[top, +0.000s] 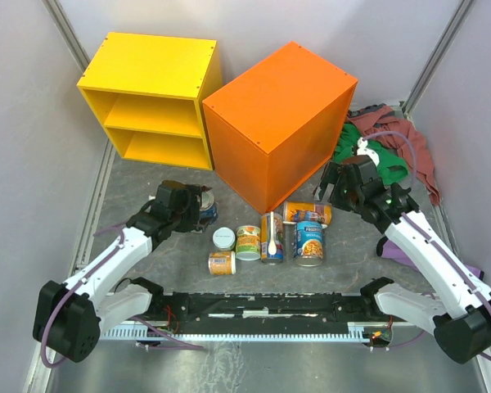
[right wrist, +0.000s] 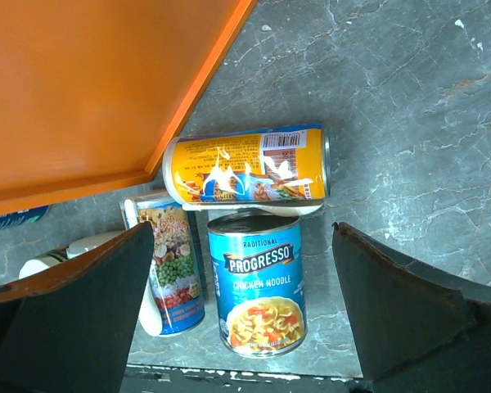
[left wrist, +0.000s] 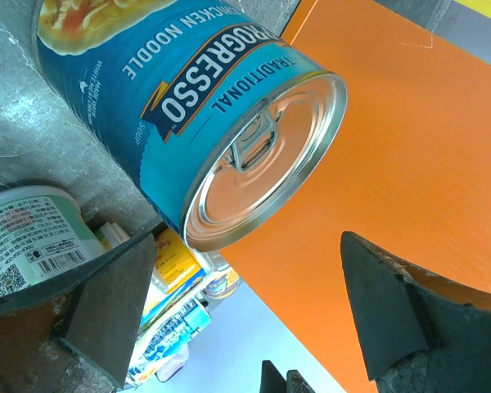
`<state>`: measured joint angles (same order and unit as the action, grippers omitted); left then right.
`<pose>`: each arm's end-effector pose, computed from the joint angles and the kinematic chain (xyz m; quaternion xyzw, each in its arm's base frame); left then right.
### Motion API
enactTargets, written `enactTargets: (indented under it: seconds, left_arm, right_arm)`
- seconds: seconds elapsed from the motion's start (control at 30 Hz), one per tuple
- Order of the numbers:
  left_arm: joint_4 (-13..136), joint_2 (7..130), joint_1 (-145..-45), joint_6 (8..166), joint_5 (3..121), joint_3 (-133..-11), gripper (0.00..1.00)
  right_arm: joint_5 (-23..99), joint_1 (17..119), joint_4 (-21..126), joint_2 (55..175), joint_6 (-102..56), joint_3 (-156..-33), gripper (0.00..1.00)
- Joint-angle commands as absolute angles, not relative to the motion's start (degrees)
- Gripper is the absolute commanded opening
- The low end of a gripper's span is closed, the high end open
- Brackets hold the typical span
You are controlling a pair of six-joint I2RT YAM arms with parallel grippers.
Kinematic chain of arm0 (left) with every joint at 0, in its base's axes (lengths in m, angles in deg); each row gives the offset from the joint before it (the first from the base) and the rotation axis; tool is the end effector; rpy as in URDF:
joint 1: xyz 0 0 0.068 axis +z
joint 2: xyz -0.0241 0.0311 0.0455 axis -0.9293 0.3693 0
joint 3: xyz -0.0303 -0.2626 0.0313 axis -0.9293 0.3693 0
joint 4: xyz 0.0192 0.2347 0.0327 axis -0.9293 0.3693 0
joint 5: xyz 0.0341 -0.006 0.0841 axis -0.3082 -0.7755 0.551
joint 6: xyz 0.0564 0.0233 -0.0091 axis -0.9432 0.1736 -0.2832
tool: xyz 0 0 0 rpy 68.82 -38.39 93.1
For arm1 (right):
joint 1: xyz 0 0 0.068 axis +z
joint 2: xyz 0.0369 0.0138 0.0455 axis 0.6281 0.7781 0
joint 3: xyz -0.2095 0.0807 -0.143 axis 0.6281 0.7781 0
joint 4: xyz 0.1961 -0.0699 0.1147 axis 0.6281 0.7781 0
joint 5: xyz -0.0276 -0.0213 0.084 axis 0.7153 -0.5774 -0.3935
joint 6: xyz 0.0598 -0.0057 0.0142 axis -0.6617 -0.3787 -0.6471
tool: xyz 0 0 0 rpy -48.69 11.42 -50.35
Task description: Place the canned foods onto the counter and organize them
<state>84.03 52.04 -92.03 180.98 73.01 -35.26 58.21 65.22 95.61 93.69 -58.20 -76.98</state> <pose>0.1832 -0.0779 0.2162 -0.6107 0.6896 -0.3413 0.1872 0.1803 0.0775 0.3041 0.1692 0.9049 0.1255 0.3698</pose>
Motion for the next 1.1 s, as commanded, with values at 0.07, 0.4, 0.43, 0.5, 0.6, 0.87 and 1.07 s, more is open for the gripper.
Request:
enactTargets:
  seconds: [0.07, 0.4, 0.43, 0.5, 0.6, 0.87, 1.07]
  left_arm:
    - [83.8, 48.1, -91.7, 180.9, 72.8, -34.1, 0.99]
    - [95.7, 47.3, -91.9, 150.8, 81.0, -47.1, 0.99]
    - [97.2, 47.2, -91.8, 147.8, 82.5, -47.8, 0.99]
    - [98.0, 46.8, -91.9, 142.6, 84.2, -47.9, 0.99]
    - [99.4, 46.8, -92.2, 136.4, 87.2, -46.8, 0.99]
    - [95.5, 40.3, -97.0, 126.1, 97.4, -41.0, 0.99]
    - [87.5, 37.5, -99.1, 118.4, 99.9, -36.5, 0.99]
  right_arm:
    - [60.0, 67.1, 96.3, 92.3, -55.7, -80.1, 0.96]
    - [63.1, 74.6, 100.4, 90.2, -53.9, -81.9, 0.91]
    - [63.6, 75.5, 100.6, 90.2, -54.1, -81.9, 0.91]
    - [64.6, 77.4, 100.8, 90.2, -54.5, -81.9, 0.91]
    - [66.0, 79.3, 101.2, 90.3, -54.9, -81.8, 0.91]
    - [68.4, 82.4, 101.1, 90.7, -55.5, -81.3, 0.91]
    - [69.1, 83.0, 101.2, 90.9, -55.4, -81.2, 0.91]
